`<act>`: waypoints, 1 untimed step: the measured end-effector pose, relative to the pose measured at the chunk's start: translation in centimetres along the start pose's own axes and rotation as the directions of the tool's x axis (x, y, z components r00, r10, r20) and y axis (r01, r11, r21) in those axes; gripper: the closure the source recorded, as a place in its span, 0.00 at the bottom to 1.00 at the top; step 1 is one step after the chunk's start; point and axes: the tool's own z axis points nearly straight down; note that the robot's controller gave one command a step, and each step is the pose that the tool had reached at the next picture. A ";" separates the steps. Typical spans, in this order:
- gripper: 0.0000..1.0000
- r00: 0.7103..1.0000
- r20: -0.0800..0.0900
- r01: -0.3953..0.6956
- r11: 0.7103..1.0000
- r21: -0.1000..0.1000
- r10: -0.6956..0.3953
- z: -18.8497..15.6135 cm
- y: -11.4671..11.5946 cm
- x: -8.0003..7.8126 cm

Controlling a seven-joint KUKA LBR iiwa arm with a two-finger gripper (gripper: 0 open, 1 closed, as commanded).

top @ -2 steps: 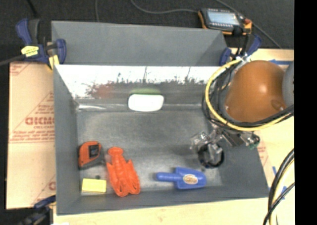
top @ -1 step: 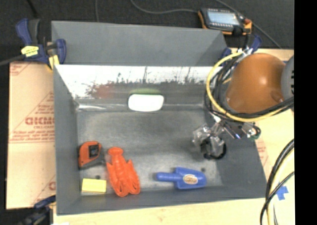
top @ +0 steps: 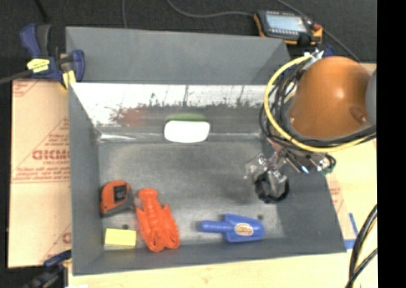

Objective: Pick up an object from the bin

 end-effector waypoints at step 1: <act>1.00 0.999 0.008 0.052 0.999 0.009 -0.052 -3.5 -2.6 0.1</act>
Offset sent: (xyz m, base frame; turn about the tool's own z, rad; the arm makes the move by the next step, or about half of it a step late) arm 0.0333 0.0097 0.0215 -0.0332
